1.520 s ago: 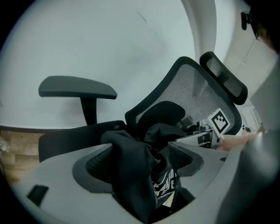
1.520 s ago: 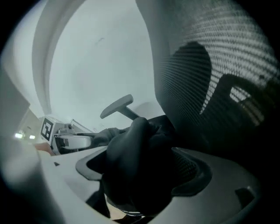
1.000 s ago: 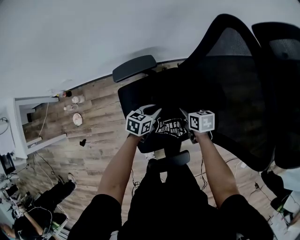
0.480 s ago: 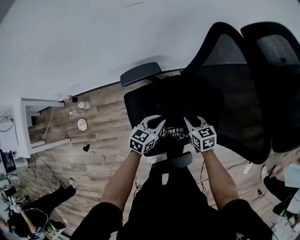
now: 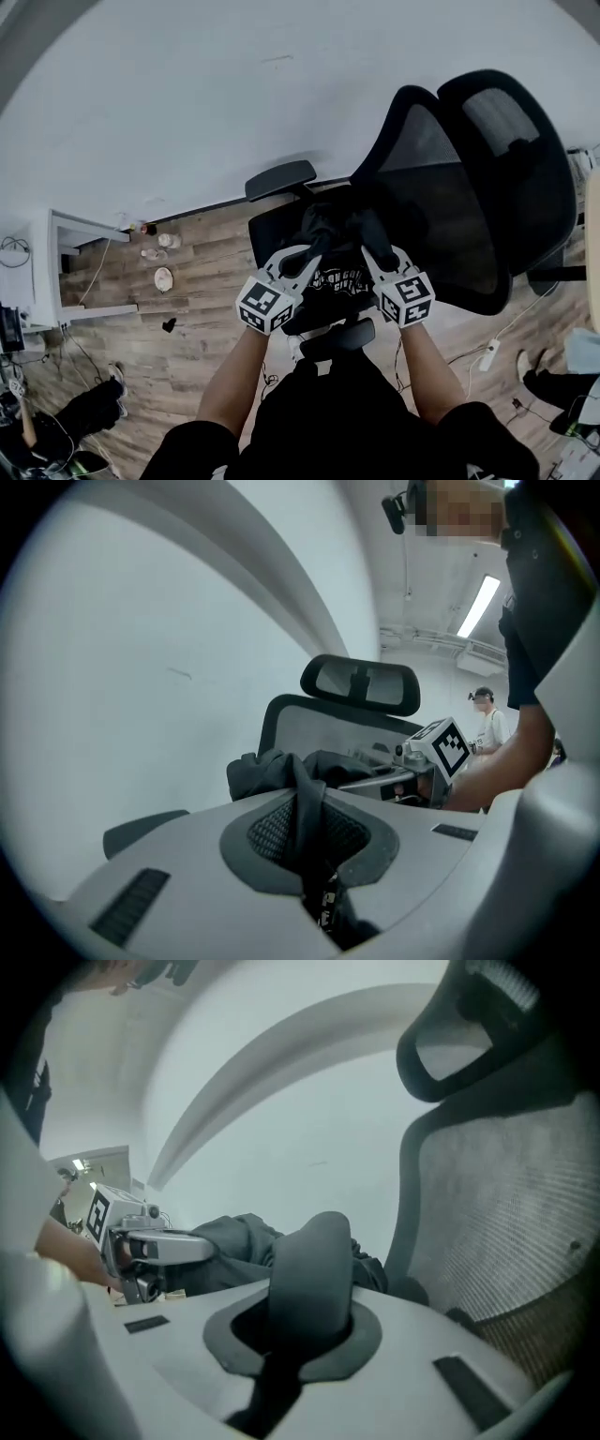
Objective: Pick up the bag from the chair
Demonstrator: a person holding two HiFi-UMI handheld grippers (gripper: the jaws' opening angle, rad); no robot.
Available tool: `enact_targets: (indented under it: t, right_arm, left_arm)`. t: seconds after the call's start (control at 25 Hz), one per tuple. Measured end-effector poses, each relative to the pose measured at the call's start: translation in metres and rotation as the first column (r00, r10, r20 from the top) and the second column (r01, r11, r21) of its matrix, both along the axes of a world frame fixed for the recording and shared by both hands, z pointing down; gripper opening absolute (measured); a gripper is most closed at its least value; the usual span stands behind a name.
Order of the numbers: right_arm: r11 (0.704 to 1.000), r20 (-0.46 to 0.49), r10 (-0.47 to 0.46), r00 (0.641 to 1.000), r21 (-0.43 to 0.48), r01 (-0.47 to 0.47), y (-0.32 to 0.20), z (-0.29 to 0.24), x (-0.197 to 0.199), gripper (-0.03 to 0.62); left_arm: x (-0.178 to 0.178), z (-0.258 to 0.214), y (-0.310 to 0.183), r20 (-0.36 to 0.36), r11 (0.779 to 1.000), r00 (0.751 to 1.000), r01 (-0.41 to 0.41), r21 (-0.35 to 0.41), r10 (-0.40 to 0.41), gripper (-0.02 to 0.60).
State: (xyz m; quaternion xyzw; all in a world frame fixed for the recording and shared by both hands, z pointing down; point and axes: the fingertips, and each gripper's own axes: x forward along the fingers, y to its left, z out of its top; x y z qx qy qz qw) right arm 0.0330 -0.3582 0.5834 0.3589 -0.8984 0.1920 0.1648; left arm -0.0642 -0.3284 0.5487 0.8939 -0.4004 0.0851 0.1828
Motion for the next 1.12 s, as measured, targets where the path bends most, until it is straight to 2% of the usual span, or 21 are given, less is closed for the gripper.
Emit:
enact_targets:
  t: [0.12,0.24,0.4,0.64,0.72,0.84,1.12]
  right_arm:
    - [0.996,0.024,0.007,1.0,0.083,-0.008,0.003,-0.048,-0.002,0.04]
    - [0.983,0.049,0.016,0.999,0.181,-0.025,0.005,-0.098,-0.001,0.04]
    - [0.949,0.089,0.017,0.996,0.313,-0.044,0.002,-0.162,-0.004,0.04]
    - [0.881,0.14,0.011,0.99,0.468,-0.076,0.005,-0.241,-0.007,0.04]
    - [0.866,0.15,0.01,0.989,0.493,-0.083,0.006,-0.258,-0.008,0.038]
    - [0.857,0.157,0.012,0.987,0.507,-0.092,0.009,-0.271,-0.01,0.04]
    - [0.853,0.14,0.027,0.99,0.513,-0.095,0.019,-0.277,-0.012,0.038]
  left_arm:
    - [-0.003,-0.046,0.002,0.02,0.994,1.0,0.014,0.105,-0.016,0.043]
    - [-0.002,-0.093,0.005,0.031,0.978,0.999,0.022,0.209,-0.029,0.043]
    - [-0.008,-0.153,0.004,0.013,0.943,0.998,0.047,0.33,-0.054,0.043]
    - [-0.011,-0.227,0.007,-0.005,0.877,0.996,0.082,0.473,-0.09,0.043]
    - [-0.011,-0.243,0.008,-0.008,0.859,0.995,0.088,0.504,-0.098,0.043]
    - [-0.014,-0.258,0.011,-0.009,0.845,0.995,0.092,0.527,-0.102,0.043]
    - [-0.016,-0.264,0.019,-0.017,0.847,0.994,0.098,0.522,-0.104,0.043]
